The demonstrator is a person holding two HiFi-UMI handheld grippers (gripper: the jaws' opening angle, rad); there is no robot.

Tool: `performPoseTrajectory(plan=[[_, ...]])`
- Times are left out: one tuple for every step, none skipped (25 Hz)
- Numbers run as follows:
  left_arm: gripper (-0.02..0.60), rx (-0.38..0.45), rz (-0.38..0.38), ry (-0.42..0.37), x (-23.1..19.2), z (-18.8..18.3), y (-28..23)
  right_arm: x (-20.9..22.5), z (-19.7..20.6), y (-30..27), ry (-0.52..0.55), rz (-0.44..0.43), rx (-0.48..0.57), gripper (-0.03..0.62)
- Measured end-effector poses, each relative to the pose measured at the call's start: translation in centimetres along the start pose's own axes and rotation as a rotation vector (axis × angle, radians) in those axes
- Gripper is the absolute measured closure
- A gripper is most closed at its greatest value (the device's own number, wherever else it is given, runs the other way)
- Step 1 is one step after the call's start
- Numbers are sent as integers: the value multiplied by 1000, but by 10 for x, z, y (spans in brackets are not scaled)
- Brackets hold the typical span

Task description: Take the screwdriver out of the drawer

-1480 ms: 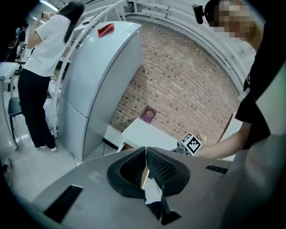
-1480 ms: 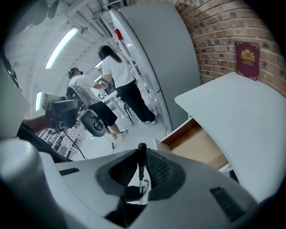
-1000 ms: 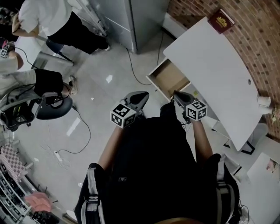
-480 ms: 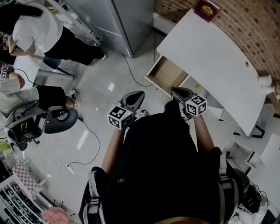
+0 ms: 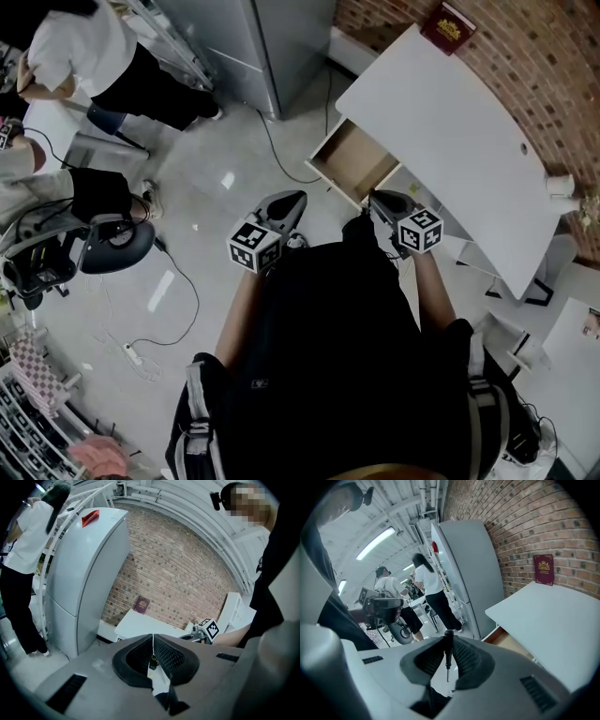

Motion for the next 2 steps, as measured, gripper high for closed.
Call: performPoseTrajectory(plan=[[563,2,-1,4,-1,0,0,1,-1,-1,2,1,-1,480],[563,4,0,8,-1,-1,0,3,-2,-1,4,3,-1,480]])
Point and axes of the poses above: the fingertips, and each gripper's own axes: y backward along the fingers, x to its right, z out of its underside, the point moved 3 cm from there along y, backward along the fingers, and after that the axes turned 14 degrees about y, right-handed, at the moved point
